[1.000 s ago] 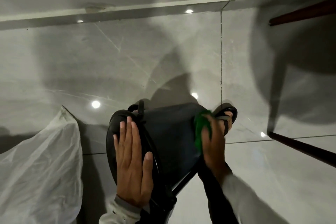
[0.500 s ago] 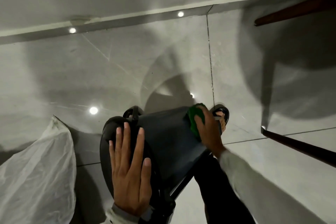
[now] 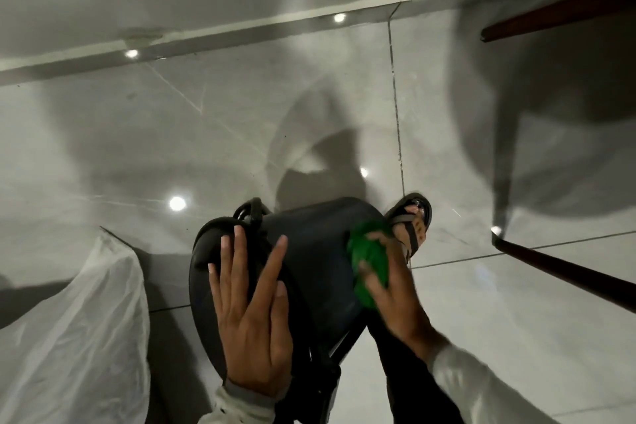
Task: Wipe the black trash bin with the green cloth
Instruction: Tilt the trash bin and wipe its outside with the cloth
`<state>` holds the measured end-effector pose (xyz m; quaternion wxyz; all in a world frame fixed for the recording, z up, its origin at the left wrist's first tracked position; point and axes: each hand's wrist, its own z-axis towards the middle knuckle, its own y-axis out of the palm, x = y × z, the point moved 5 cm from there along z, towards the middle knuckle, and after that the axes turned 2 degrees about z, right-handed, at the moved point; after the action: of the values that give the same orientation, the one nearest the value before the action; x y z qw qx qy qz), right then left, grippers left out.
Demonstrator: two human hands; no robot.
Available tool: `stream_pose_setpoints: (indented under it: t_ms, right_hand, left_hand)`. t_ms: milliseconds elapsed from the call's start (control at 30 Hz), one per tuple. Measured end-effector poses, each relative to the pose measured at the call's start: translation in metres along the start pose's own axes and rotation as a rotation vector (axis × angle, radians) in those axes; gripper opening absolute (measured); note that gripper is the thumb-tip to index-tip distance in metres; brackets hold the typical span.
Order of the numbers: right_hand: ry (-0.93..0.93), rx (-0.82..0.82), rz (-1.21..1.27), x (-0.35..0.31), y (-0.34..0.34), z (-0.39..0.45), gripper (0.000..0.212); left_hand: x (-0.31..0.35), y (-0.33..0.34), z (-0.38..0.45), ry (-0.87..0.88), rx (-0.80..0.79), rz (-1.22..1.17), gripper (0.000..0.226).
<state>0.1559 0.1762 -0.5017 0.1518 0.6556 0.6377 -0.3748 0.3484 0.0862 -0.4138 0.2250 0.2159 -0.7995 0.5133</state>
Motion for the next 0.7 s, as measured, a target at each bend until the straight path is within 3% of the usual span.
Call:
stream_pose_setpoints:
  t_ms: [67,133,267,400,533,600,700]
  right_hand:
    - [0.162,0.146,0.030,0.012,-0.016,0.043,0.035]
    - [0.261,0.186,-0.004,0.023,-0.015,0.077,0.033]
    - [0.365,0.236,0.035,0.025,-0.013,0.087,0.033]
    - [0.448,0.210,0.467,-0.009,-0.022,0.082,0.025]
    - [0.586,0.245,1.099,-0.037,-0.032,0.077,0.038]
    - [0.580,0.228,1.232,-0.058,-0.042,0.079,0.026]
    - [0.455,0.248,1.325,-0.096,-0.067,0.091,0.027]
  left_hand:
    - [0.014,0.002,0.015,0.028,-0.019,0.006,0.044]
    - [0.020,0.006,0.026,0.071,-0.038,0.067,0.037]
    - [0.031,0.012,0.053,0.347,-0.134,0.264,0.028]
    - [0.052,0.011,0.094,0.537,-0.185,0.330,0.024]
    - [0.061,0.012,0.139,0.324,-0.286,0.402,0.043]
    - [0.067,0.011,0.165,0.127,-0.310,0.413,0.053]
    - [0.083,0.009,0.206,-0.072,-0.285,0.366,0.051]
